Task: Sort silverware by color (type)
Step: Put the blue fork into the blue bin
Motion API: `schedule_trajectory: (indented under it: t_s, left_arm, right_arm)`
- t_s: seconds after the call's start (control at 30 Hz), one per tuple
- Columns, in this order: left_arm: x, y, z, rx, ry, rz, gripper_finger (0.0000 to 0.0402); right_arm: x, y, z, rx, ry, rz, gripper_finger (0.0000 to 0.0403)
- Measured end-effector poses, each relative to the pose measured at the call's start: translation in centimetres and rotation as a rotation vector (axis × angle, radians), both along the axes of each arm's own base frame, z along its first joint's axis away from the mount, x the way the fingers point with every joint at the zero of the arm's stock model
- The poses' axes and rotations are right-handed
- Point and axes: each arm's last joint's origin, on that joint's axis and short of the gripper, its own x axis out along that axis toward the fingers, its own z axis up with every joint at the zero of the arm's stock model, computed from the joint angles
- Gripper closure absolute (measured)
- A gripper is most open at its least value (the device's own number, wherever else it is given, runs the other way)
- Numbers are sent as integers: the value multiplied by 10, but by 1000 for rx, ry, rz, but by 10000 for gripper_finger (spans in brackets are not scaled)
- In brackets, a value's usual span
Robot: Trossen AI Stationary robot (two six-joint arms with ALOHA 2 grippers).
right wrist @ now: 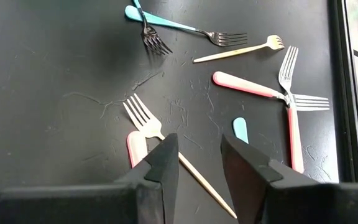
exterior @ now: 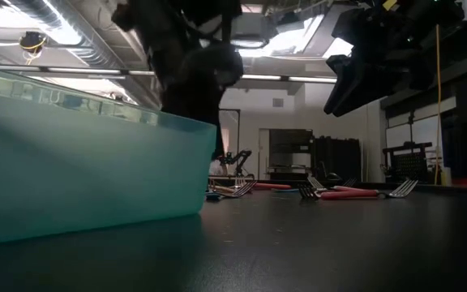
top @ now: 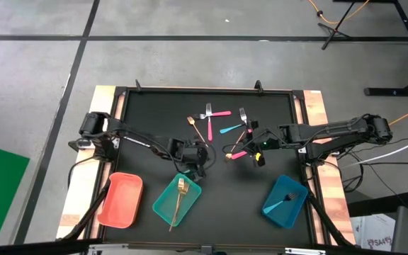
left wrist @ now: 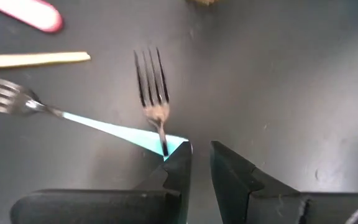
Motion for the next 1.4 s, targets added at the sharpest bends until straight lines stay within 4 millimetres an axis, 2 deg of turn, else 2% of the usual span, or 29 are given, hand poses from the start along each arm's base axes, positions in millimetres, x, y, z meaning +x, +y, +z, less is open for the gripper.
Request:
schedule_trajectory:
  t_s: [0.2, 0.33, 0.7, 1.27, 1.4]
  left_arm:
    - [4, 3, -24, -34, 78, -14, 349]
    - [4, 5, -31, -31, 107, -6, 349]
    - [-2, 12, -33, -20, 180, 15, 349]
    - [-2, 12, -30, -56, 164, 11, 349]
    - [6, 17, -21, -59, 129, 18, 349]
  right_arm:
    - [0, 0, 0, 0, 0, 0, 290]
    - [0, 0, 0, 0, 0, 0, 290]
    - [0, 0, 0, 0, -2, 0, 290]
    - [0, 0, 0, 0, -3, 0, 290]
    - [0, 0, 0, 0, -3, 0, 290]
